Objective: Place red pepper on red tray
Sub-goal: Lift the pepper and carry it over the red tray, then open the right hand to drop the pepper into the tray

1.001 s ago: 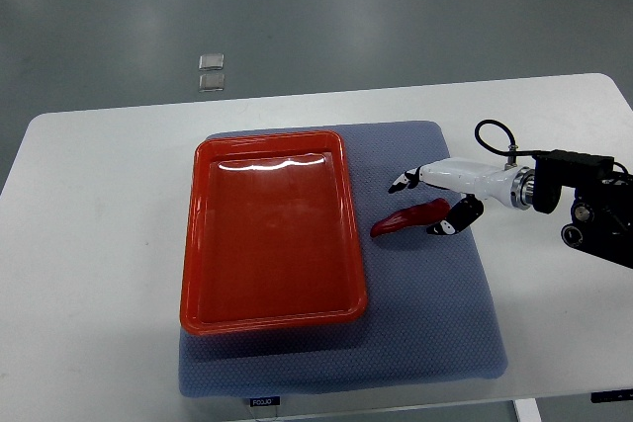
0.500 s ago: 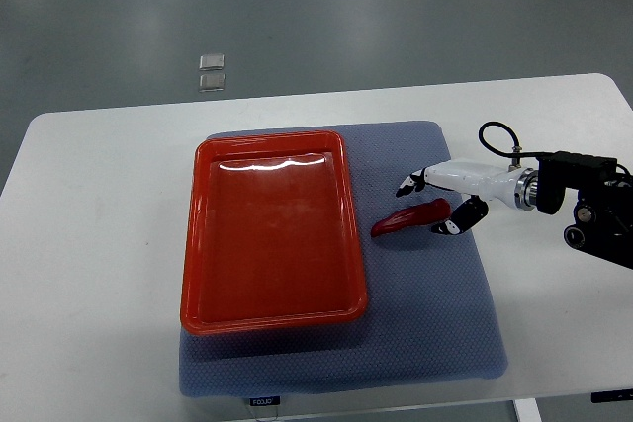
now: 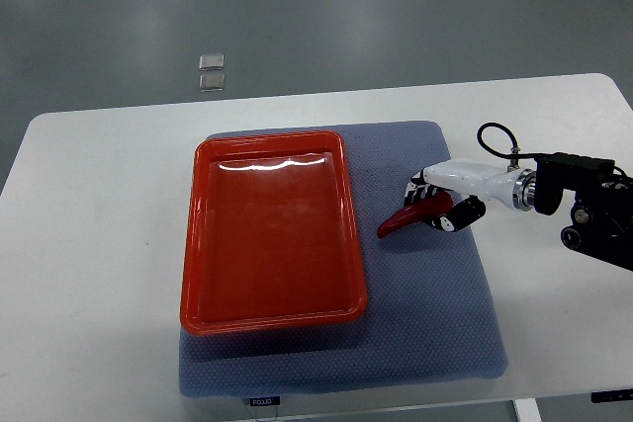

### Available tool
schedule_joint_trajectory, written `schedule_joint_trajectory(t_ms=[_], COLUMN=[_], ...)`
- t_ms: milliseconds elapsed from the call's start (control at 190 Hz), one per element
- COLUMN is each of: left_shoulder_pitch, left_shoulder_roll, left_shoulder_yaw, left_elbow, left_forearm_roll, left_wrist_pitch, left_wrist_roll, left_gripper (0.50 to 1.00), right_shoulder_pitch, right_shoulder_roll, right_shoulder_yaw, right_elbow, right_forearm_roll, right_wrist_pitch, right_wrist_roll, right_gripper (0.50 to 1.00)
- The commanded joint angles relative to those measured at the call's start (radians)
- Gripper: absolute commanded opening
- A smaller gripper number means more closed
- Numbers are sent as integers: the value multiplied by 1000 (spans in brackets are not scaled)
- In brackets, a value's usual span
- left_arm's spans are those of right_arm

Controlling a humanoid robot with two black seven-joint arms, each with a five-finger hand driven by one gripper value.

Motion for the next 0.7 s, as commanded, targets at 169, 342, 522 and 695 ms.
schedule_joint_trajectory(t_ms=[169, 342, 522, 695], left_shoulder_pitch=[0, 0, 0, 0], left_shoulder_roll=[0, 0, 0, 0], left_shoulder_yaw=[0, 0, 0, 0], left_elbow=[0, 0, 0, 0], left_forearm_roll=[0, 0, 0, 0], left_wrist_pitch=[0, 0, 0, 0], left_wrist_roll=[0, 0, 0, 0], left_gripper=[1000, 1000, 1000, 1000], right_shoulder_pitch=[119, 139, 136, 128], right_shoulder_roll=[29, 174, 304, 407], right_shoulder_yaw=[16, 10, -5, -58], right_elbow=[10, -2, -80, -142], right_forearm_roll=[36, 71, 68, 67], right_wrist_pitch=[-10, -9, -1, -4], right_wrist_roll=[18, 24, 24, 24], right_gripper=[500, 507, 543, 564])
